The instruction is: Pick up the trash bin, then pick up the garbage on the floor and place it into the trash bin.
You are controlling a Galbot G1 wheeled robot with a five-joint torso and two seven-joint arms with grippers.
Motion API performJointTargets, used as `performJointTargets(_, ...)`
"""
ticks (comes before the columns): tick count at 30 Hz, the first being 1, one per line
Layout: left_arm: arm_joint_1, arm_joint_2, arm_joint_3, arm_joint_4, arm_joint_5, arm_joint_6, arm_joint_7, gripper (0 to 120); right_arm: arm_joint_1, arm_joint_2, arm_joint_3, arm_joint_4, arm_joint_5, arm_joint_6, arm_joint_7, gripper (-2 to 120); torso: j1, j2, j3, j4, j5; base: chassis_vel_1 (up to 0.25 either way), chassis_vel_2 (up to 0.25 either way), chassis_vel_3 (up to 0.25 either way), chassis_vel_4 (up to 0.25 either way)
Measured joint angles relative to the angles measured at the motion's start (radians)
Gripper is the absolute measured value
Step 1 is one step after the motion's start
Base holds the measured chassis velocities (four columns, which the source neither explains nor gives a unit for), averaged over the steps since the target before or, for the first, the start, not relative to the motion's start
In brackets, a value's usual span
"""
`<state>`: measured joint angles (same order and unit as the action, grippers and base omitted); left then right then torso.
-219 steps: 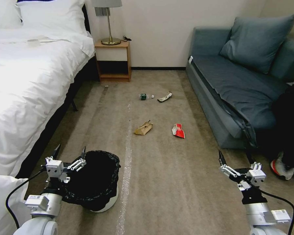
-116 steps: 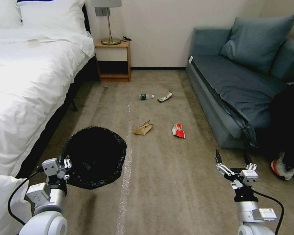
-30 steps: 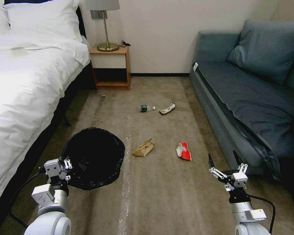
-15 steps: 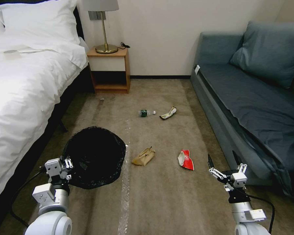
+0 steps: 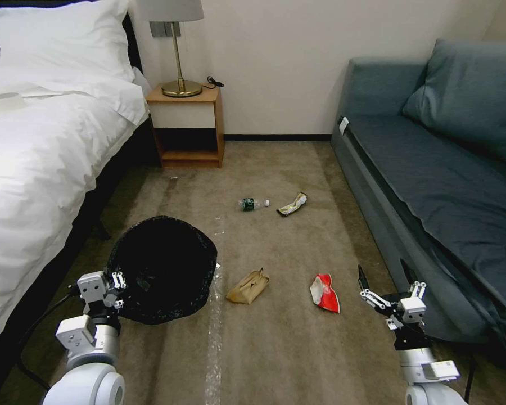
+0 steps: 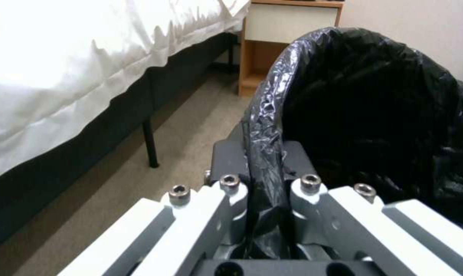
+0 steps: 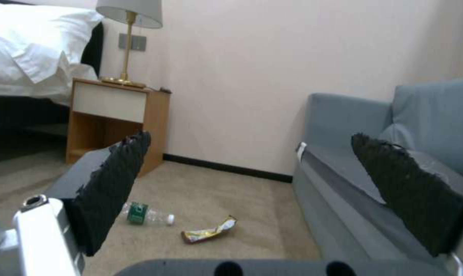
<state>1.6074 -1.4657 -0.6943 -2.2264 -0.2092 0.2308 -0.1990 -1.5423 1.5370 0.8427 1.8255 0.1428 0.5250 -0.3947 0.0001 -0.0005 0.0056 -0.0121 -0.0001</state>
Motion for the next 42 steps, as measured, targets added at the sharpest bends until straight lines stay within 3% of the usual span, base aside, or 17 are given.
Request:
performJointTargets(14,-0.003,0.0,0.0,0.012,-0.002,-0.002,0.0,5,0.014,-0.001,0.0,-0.025,-0.018,0.041,0.013,100,0.0,0.0,0.0,0.0,0.0,-0.114,0.112,0.105,-0.111)
performJointTargets(23,-0.003,-0.003,0.008,0.022,-0.004,-0.004,0.0,5,0.044,-0.06,-0.038,-0.072,-0.096,0.043,0.072,100,0.0,0.0,0.0,0.0,0.0,-0.005,0.006,0.008,-0.008)
performJointTargets(28,-0.006,-0.001,0.009,0.029,-0.002,-0.004,0.002,5,0.084,-0.107,-0.083,-0.143,-0.06,-0.023,0.054,100,0.0,0.0,0.0,0.0,0.0,0.0,0.0,0.0,0.0)
performJointTargets(31,-0.01,-0.001,0.01,-0.001,0.023,-0.001,0.011,5,0.139,-0.168,-0.147,-0.233,0.019,-0.126,0.056,100,0.0,0.0,0.0,0.0002,0.0,0.0,0.0,0.0,0.0)
performJointTargets(37,-0.027,-0.013,0.029,-0.042,0.065,0.004,0.012,4,0.209,-0.224,-0.218,-0.348,0.123,-0.216,0.063,100,0.0,0.0,0.0,0.0,0.0002,0.0,0.0,0.0,0.0)
performJointTargets(42,-0.045,-0.022,0.044,-0.019,0.107,0.001,-0.002,4,0.286,-0.249,-0.273,-0.445,0.198,-0.267,0.061,100,0.0,0.0,0.0,0.0003,-0.0001,0.0,0.0,0.0,0.0)
